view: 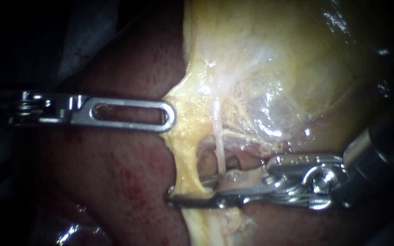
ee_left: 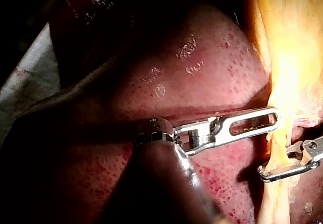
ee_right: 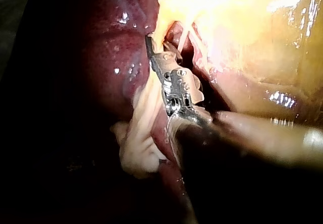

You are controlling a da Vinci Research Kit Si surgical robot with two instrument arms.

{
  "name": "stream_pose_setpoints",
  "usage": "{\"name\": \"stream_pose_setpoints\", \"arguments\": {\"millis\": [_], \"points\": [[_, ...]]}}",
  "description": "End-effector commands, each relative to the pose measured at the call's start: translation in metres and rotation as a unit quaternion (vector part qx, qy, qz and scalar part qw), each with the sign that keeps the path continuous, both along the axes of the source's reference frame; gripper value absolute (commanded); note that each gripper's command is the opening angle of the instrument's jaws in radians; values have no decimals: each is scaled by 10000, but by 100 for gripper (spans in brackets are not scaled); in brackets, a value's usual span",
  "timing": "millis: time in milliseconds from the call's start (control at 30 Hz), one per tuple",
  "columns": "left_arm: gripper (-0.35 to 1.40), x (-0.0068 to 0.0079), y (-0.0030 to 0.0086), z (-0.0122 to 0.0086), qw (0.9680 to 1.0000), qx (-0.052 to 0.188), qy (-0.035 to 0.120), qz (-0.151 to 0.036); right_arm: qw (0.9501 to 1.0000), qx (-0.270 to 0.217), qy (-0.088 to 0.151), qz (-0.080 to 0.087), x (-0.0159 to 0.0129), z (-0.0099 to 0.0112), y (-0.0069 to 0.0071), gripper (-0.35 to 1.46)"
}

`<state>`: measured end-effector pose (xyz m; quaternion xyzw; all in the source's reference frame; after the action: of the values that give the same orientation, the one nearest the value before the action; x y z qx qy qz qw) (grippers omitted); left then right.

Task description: Going back first clip left tube

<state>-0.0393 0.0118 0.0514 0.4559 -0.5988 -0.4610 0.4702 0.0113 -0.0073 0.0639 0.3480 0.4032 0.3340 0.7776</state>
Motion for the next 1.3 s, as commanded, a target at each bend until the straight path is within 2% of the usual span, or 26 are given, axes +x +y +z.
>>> {"name": "stream_pose_setpoints", "arguments": {"millis": [33,567,733,967,1133,1300], "points": [[-35,0,0,0,10000,0,0,0,10000,-1,-1,1,0,0,0,-35],[-35,0,0,0,10000,0,0,0,10000,2,17,-9,0,1,-3,-35],[-35,0,0,0,10000,-1,0,0,9997,-208,78,-121,-1,3,-5,-3],[-35,0,-1,0,10000,-1,0,0,9996,-234,85,-132,-1,4,-5,25],[-35,0,-1,-1,10000,0,0,0,9996,-226,86,-138,1,4,-5,37],[-35,0,-1,-1,10000,0,0,1,9996,-223,85,-134,1,3,-4,40]]}}
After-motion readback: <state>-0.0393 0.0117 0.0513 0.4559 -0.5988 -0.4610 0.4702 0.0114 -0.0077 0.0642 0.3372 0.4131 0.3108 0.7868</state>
